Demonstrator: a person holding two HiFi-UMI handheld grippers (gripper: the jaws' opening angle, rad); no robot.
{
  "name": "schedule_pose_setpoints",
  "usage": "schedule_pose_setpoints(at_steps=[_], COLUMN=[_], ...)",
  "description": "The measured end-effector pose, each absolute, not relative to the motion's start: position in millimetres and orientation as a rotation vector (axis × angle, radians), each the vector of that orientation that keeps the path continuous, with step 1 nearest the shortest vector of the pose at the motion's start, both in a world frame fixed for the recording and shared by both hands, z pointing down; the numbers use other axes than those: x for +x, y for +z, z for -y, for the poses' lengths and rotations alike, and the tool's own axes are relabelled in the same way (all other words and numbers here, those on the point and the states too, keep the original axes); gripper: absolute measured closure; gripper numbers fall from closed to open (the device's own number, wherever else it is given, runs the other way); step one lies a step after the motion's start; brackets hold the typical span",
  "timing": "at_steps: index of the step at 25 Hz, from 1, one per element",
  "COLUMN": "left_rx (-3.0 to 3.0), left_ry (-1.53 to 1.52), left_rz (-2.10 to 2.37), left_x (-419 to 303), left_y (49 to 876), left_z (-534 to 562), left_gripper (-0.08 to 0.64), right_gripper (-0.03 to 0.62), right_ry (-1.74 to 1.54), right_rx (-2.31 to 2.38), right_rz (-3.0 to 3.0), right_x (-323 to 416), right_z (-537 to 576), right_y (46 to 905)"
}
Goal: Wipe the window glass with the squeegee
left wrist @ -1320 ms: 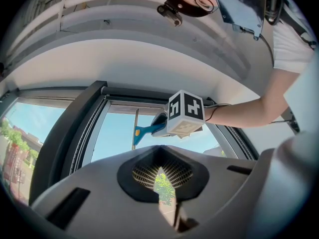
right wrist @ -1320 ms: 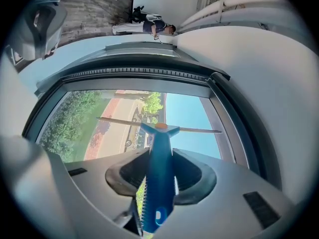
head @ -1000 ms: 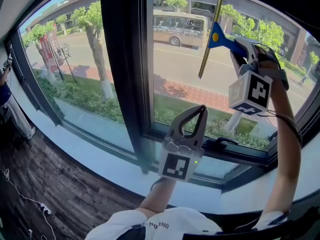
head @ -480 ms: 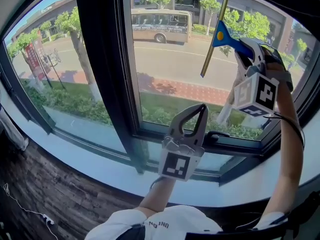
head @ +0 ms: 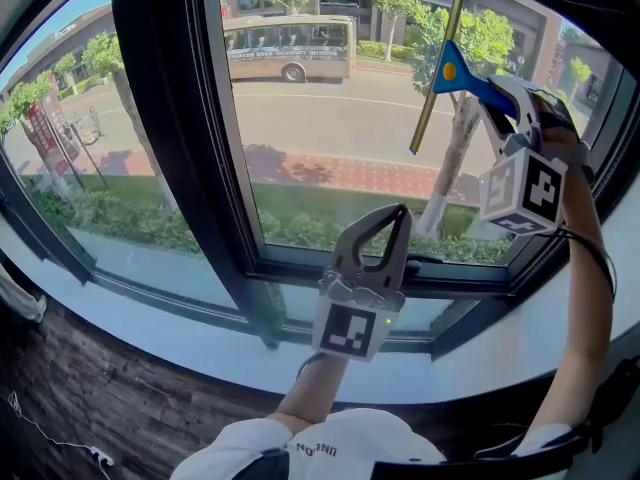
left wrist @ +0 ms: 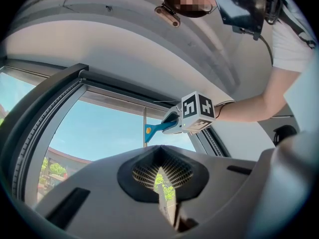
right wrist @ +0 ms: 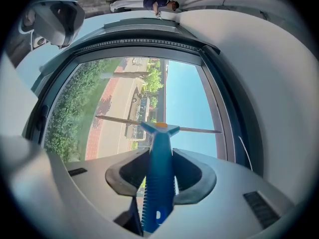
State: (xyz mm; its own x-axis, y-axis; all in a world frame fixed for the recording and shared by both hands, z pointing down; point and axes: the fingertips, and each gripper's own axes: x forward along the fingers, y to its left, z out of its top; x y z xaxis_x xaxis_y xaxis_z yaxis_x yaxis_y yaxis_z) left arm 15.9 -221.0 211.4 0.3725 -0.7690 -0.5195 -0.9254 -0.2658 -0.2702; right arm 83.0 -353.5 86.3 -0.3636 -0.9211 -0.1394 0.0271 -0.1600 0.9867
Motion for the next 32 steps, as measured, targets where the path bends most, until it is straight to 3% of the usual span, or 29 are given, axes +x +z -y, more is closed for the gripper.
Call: schedule_pose_setpoints(at_steps=[32], left_rx=[-2.194], left_ry=[0.416], left_rz=[-1.354], left_x=[54.0], left_y=[208.3], left_z=[237.9], left_gripper=[0.561], right_gripper=[0.443], right_ry=[-1.378], right_rx=[1.198], right_rz=[1.120], right_x=[244.1], right_z=[374.8], right_y=[92.5])
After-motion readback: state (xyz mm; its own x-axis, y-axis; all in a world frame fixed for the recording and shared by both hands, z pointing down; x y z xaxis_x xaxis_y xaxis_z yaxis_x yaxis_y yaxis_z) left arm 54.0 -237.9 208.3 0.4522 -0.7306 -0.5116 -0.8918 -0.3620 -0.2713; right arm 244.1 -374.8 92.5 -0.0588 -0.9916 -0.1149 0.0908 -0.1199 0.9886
